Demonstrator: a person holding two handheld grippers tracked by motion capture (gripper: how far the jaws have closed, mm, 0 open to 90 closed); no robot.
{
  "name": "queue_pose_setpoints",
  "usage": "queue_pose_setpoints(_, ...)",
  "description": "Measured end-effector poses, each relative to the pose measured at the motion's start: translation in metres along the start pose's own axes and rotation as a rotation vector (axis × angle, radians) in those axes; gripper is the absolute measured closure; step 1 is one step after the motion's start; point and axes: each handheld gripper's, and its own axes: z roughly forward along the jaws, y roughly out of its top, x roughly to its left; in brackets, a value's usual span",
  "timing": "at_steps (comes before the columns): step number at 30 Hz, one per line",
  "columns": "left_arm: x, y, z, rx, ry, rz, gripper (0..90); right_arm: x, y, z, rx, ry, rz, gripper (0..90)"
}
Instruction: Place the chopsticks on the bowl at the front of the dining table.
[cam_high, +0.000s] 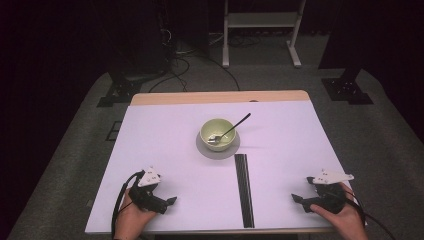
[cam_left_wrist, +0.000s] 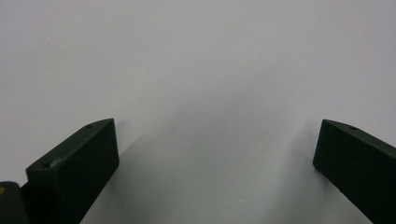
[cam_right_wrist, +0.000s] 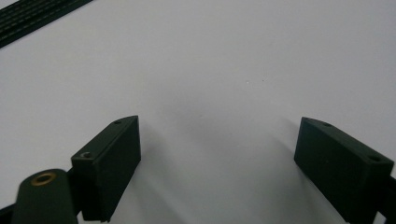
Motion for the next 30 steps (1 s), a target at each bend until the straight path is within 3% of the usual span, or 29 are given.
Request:
queue_pose_setpoints(14, 0.000, 0.000, 0.000, 0.000, 0.000, 0.000, 0.0, -0.002, 0.005, 0.003, 0.006, 0.001, 0.002, 13.2)
queue_pose_setpoints(30, 0.000, 0.000, 0.000, 0.000, -0.001, -0.002, 0.0, -0.006, 0.021, 0.011, -0.032, 0.026, 0.003, 13.5)
